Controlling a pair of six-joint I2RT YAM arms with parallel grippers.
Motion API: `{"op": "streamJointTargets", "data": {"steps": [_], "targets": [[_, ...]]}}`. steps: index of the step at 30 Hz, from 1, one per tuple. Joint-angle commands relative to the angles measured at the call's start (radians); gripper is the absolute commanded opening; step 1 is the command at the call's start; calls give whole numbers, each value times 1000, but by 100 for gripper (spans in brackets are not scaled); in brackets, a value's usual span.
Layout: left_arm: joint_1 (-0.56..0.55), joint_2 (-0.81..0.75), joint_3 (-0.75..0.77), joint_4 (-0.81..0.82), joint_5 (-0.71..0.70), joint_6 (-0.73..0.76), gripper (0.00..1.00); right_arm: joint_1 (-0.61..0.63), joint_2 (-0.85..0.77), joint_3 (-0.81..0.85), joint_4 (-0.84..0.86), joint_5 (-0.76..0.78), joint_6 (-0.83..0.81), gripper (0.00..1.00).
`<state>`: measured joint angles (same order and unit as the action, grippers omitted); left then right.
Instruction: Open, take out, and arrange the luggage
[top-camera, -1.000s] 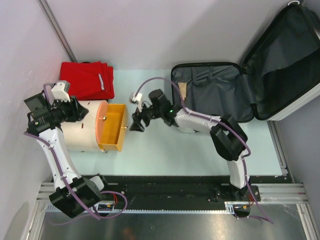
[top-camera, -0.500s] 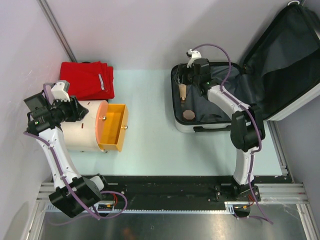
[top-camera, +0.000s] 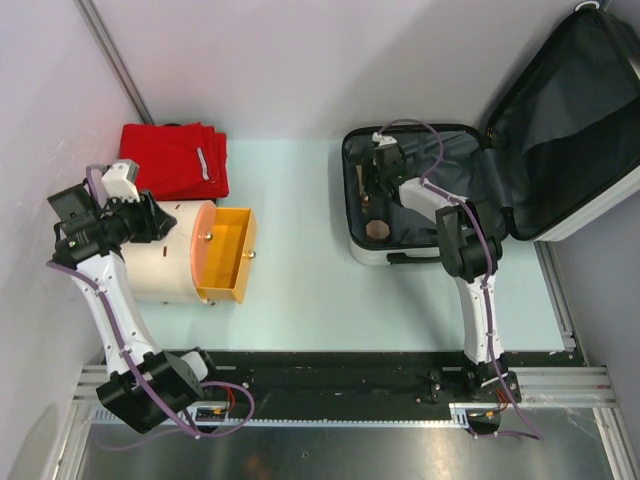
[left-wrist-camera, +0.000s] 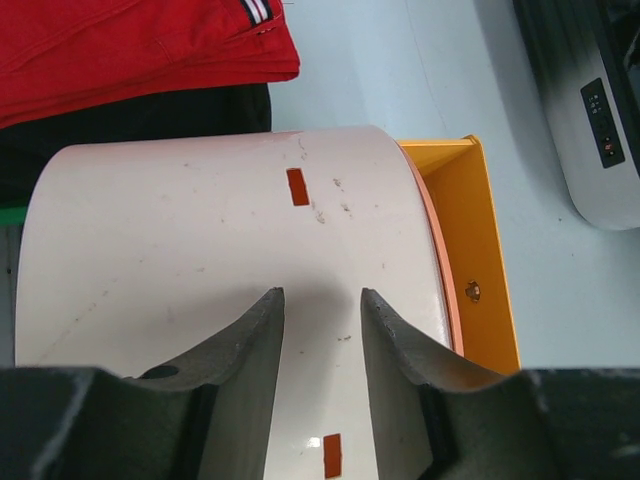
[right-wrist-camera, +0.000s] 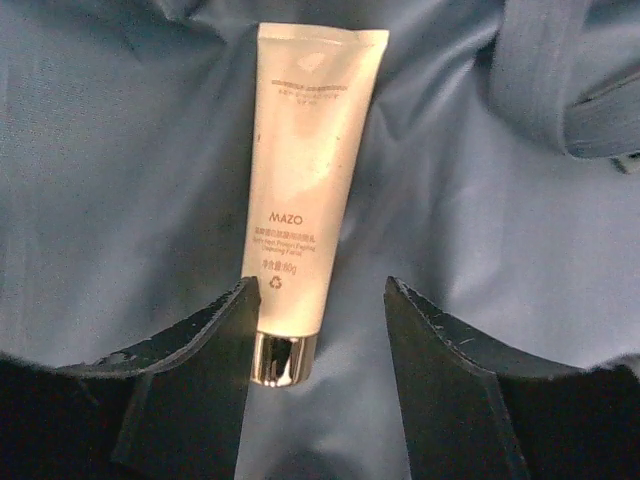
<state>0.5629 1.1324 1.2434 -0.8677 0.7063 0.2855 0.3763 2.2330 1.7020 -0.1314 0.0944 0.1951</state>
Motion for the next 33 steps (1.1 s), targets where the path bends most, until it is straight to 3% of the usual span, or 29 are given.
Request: {"op": "streamJointTargets", "data": {"steps": [1,11,12,13,16,19,25,33], "targets": [[-4,46,-45,-205,-125,-26,43,26,51,76,-11,30,12,60],[-4,41,-58,-206,-122,-16,44,23,79,117,-43,-48,41,54],[-4,44,-56,-205,-119,-16,43,12,67,114,-45,-53,47,49],[-3,44,-55,-205,-117,-13,44,7,57,107,-47,-64,49,34],[-3,44,-53,-206,-110,-5,43,-14,-8,81,-57,-77,50,9],[-6,44,-58,-206,-102,3,43,-23,-108,65,-73,-114,47,0],[-4,38,-71,-206,-90,11,43,-5,-314,68,-69,-252,199,0],[-4,26,-85,-205,-71,15,44,274,-374,38,-68,-358,371,6]]}}
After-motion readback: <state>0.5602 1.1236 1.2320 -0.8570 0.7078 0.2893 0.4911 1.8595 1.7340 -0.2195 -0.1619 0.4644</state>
